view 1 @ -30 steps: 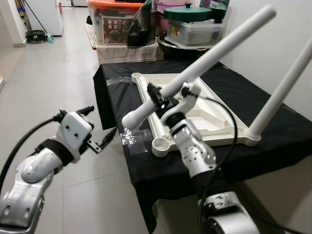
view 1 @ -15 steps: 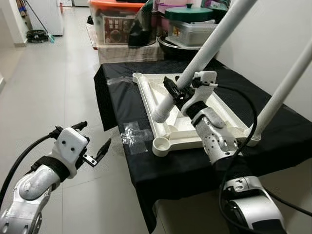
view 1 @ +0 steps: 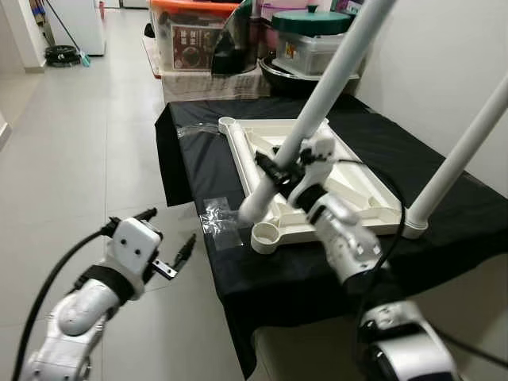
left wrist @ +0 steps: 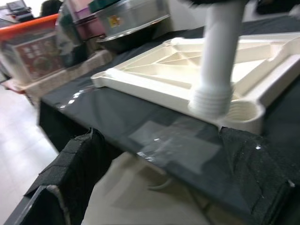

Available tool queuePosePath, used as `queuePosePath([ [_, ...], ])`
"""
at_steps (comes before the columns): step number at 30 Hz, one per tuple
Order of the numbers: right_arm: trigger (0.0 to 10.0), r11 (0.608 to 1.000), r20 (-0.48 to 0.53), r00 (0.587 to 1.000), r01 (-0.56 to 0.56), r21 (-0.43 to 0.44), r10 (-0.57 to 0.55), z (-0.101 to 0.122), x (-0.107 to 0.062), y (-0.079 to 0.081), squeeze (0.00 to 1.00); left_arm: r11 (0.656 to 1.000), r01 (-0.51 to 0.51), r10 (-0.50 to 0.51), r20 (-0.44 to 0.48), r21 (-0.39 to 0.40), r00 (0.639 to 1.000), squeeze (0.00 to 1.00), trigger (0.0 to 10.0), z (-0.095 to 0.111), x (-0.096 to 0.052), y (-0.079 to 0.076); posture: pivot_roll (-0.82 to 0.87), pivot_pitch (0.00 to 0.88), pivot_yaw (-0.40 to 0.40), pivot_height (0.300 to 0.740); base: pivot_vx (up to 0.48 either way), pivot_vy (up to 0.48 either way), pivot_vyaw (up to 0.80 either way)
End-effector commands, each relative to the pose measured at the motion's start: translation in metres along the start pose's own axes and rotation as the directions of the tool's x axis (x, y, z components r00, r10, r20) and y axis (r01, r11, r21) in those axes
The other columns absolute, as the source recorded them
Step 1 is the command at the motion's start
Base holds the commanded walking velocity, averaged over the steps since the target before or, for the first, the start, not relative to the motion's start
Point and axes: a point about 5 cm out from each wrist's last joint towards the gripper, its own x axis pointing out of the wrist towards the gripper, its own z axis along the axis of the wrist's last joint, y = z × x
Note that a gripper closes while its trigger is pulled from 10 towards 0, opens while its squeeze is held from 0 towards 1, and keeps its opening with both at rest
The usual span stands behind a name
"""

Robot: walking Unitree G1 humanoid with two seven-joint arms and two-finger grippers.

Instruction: Building children table

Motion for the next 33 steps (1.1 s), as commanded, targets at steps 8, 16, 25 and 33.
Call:
queuePosePath([
  [8, 0.0, 0.997, 0.051, 0.998, 0.029, 0.076, -0.032, -0.001, -0.002, 0.007, 0.0, 0.996, -0.076, 0.075, -0.016, -0.039, 0.997, 0.0, 10.0, -0.006, 0.003, 0.001, 0.08, 0.0, -0.084, 0.74, 0.0, -0.199, 0.07],
  [16, 0.0, 0.994, 0.082, 0.996, 0.038, 0.099, -0.046, 0.003, -0.004, 0.01, 0.0, 0.991, -0.124, 0.124, 0.003, -0.058, 0.992, 0.0, 10.0, -0.006, 0.003, 0.007, 0.08, 0.0, -0.082, 0.74, 0.0, 0.0, -0.06],
  [25, 0.0, 0.993, 0.101, 0.994, 0.03, 0.116, -0.042, 0.004, -0.006, 0.014, 0.0, 0.983, -0.165, 0.167, 0.019, -0.086, 0.986, 0.0, 10.0, -0.005, 0.004, 0.008, 0.07, 0.0, -0.081, 0.74, 0.349, 0.0, -0.11],
  [33, 0.0, 0.992, 0.114, 0.993, 0.024, 0.126, -0.039, 0.006, -0.006, 0.018, 0.0, 0.981, -0.172, 0.175, 0.031, -0.092, 0.984, 0.0, 10.0, -0.003, 0.006, 0.009, 0.07, 0.0, -0.078, 0.74, 0.307, 0.0, 0.0],
])
